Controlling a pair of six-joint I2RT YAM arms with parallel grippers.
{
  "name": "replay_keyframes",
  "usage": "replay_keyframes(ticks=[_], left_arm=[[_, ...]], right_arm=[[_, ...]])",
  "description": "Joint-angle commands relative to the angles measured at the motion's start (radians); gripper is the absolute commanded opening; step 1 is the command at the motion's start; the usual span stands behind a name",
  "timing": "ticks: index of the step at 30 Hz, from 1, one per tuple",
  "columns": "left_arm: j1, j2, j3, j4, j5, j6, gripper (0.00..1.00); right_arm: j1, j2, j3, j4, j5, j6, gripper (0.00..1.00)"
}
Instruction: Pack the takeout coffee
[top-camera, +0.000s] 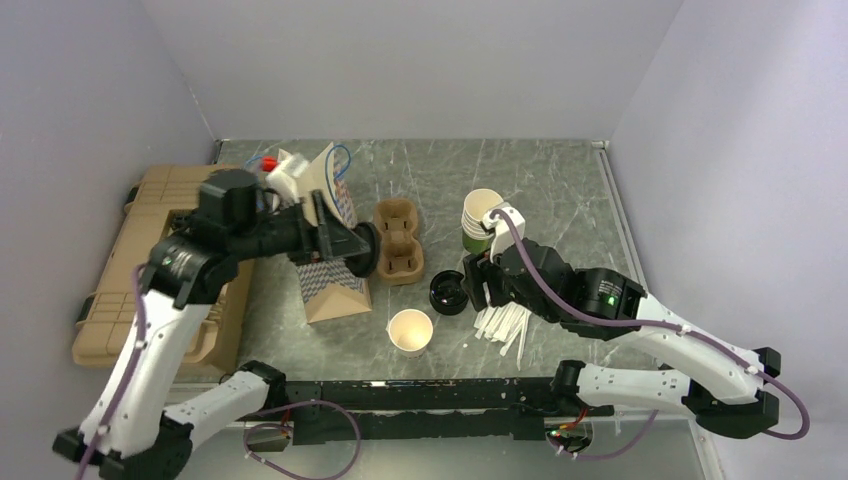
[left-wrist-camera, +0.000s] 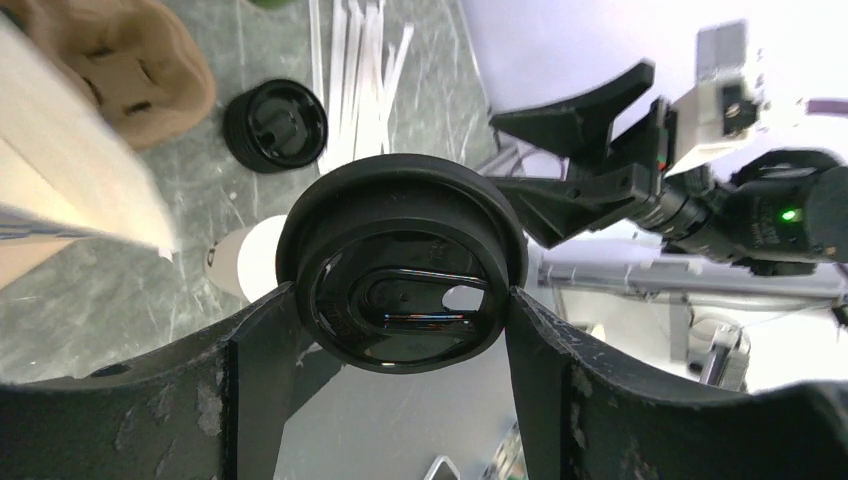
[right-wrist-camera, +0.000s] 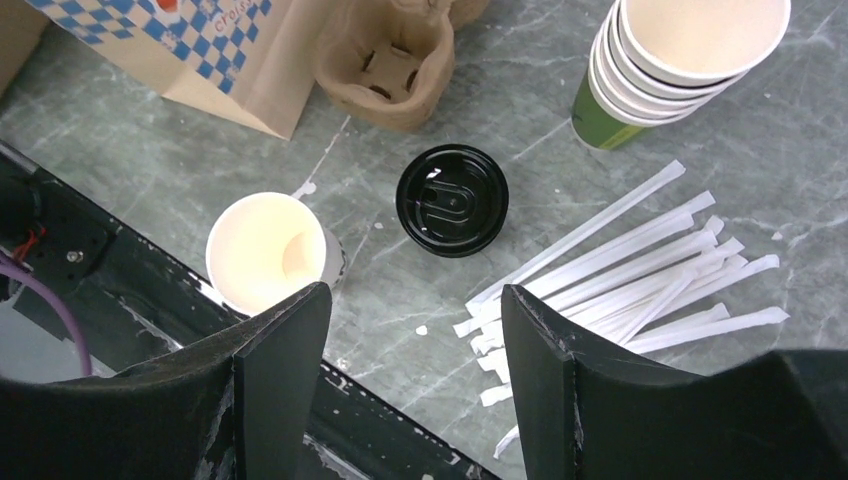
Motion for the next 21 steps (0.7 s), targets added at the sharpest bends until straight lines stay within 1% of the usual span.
replay_keyframes(ticks=[1, 3, 6, 11, 15, 17, 21], left_arm=[[-0.239, 0.097, 0.021, 0.038, -0.223, 0.016, 0.34], [-0.348, 0.157, 0.077, 0.016, -0.328, 0.016, 0.34], [-0.469, 0.230, 0.155, -0.044, -0.462, 0.024, 0.33], [-0.655, 0.354, 0.253, -0.181, -0.681, -0.029, 0.32], [-0.784, 0.455, 0.327, -0.303, -0.822, -0.087, 0.32], [-0.821, 0.484, 0.343, -0.350, -0.871, -0.120, 0.32], [-0.887, 0.535, 0.313, -0.392, -0.902, -0.186, 0.30]], right_arm=[[-0.002, -0.020, -0.020, 0.010, 0.039, -0.006, 0.67], [-0.002, -0.025, -0.028, 0.007, 0.039, -0.003, 0.67], [-0.002, -0.032, -0.039, 0.001, 0.037, -0.004, 0.67], [-0.002, -0.041, -0.046, -0.029, 0.082, 0.000, 0.68], [-0.003, -0.038, -0.060, -0.056, 0.131, 0.021, 0.68], [-0.002, -0.034, -0.071, -0.072, 0.147, 0.034, 0.68], [-0.003, -0.035, -0.096, -0.099, 0.164, 0.061, 0.68]])
